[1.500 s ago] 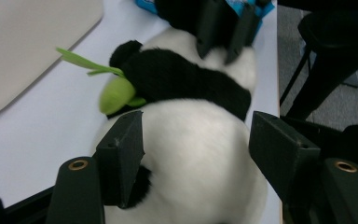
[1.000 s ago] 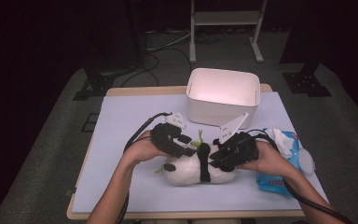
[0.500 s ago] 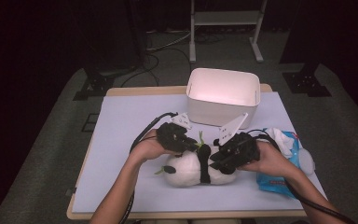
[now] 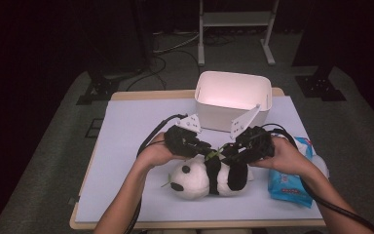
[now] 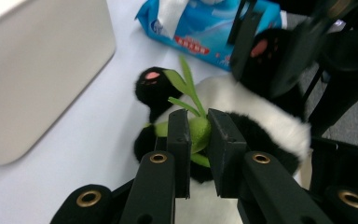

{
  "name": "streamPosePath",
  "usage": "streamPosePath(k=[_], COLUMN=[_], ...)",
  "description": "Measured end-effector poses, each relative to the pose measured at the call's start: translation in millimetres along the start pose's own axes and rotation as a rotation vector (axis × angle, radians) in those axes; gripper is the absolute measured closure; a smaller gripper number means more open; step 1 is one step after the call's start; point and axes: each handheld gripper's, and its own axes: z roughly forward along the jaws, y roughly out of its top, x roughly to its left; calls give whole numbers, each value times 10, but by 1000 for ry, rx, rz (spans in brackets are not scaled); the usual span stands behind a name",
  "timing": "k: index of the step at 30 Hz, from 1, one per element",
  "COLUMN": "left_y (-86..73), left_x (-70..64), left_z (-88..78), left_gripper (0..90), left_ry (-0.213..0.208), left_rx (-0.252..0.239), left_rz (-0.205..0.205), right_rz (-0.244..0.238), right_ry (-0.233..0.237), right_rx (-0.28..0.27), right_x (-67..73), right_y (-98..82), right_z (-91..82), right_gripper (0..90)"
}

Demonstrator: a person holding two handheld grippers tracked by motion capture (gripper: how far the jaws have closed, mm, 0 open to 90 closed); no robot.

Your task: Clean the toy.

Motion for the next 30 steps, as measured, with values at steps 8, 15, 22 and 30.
streamPosePath(k=[8,15,22,30], left_y=[2,-10,-17,-3], left_x=[-70,-118,-157,-248], left_z=[42,45,26,39], left_gripper=[793,786,786,785], left_ry=[-14,-42,-70,-96], left_rx=[21,24,13,9], left_rz=[21,48,60,79], right_rz=[29,44,76,57], right_ry=[61,30,17,62], right_rx=[84,32,67,66], right_x=[-18,-94,-230,-126], right_y=[-158,-244,-392,-447], right_z=[254,169,232,228], right_gripper=[693,702,731,716])
